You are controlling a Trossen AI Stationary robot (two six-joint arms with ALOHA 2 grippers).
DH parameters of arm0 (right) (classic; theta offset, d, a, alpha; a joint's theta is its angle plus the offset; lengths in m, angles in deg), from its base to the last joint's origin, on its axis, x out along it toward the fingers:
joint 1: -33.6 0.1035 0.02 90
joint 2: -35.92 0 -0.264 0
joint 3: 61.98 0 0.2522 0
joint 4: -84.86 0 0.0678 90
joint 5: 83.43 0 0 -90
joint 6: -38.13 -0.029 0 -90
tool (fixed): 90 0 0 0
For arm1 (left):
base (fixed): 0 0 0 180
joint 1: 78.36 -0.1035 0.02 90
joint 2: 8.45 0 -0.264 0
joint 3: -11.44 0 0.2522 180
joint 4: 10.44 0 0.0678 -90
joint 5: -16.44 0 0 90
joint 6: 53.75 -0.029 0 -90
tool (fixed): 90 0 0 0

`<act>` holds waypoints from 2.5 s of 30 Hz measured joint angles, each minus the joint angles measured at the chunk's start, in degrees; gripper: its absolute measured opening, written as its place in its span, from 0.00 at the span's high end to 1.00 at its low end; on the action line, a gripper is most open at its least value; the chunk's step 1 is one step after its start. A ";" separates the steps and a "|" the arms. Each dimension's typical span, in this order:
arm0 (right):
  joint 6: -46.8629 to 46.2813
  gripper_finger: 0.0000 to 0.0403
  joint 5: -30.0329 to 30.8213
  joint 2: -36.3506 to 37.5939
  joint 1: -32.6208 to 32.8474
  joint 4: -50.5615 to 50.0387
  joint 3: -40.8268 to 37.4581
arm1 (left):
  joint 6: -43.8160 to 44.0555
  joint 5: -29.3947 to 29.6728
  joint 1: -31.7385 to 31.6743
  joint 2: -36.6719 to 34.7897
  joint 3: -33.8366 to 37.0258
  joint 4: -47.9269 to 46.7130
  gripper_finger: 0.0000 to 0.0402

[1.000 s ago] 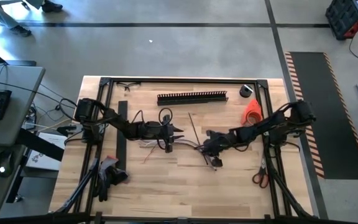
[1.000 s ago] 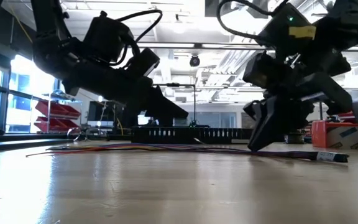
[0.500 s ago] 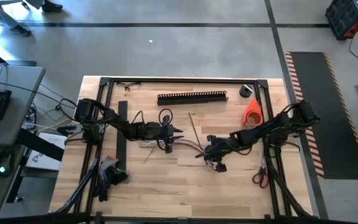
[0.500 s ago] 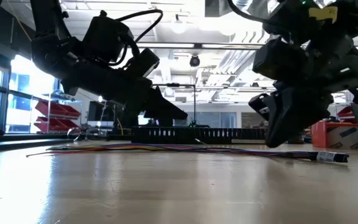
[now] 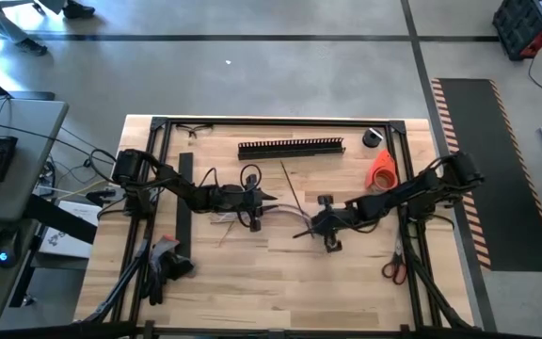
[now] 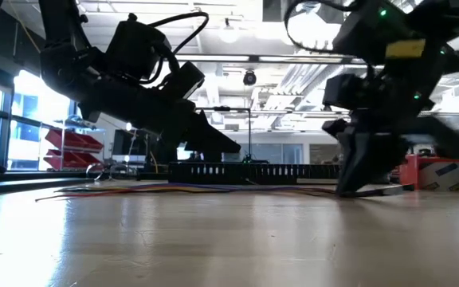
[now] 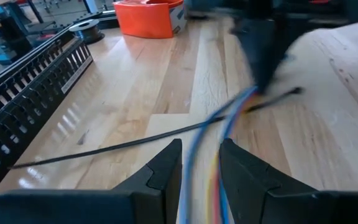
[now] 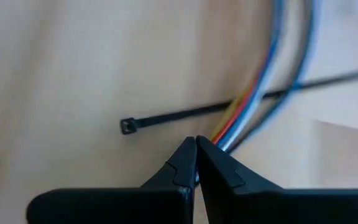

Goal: Ziptie cables
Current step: Wrap the cable wires with a black zip tie

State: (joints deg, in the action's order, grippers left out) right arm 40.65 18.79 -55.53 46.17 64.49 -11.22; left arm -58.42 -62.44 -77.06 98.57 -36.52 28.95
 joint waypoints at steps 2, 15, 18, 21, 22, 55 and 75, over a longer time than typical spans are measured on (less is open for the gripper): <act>0.66 1.00 5.24 -0.08 0.27 -4.42 2.08 | 0.08 0.00 0.00 0.00 0.00 0.00 0.78; 3.86 1.00 0.20 -0.68 -0.30 -5.40 4.28 | 0.12 0.02 0.00 0.00 0.00 -0.09 0.78; 3.94 1.00 -0.47 -1.74 -0.80 -0.27 3.22 | 0.07 0.02 0.00 0.00 -0.01 -0.11 0.78; 3.94 1.00 -0.93 -3.65 -1.12 2.82 2.61 | 0.11 0.02 0.00 0.00 0.00 -0.16 0.78; 3.91 1.00 -0.88 -4.24 -1.12 3.54 2.59 | 0.11 0.00 0.00 0.00 -0.01 -0.20 0.78; 0.72 1.00 -5.04 -5.77 -4.32 7.31 2.63 | 1.05 0.02 0.22 0.00 -0.02 -0.22 0.78; -0.16 1.00 -6.24 -2.21 -6.20 4.53 2.53 | 1.46 0.04 0.26 0.00 -0.02 0.02 0.78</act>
State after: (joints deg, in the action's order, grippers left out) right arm 40.49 12.54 -57.74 39.97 69.02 -8.69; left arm -56.95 -62.40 -76.80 98.57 -36.54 28.97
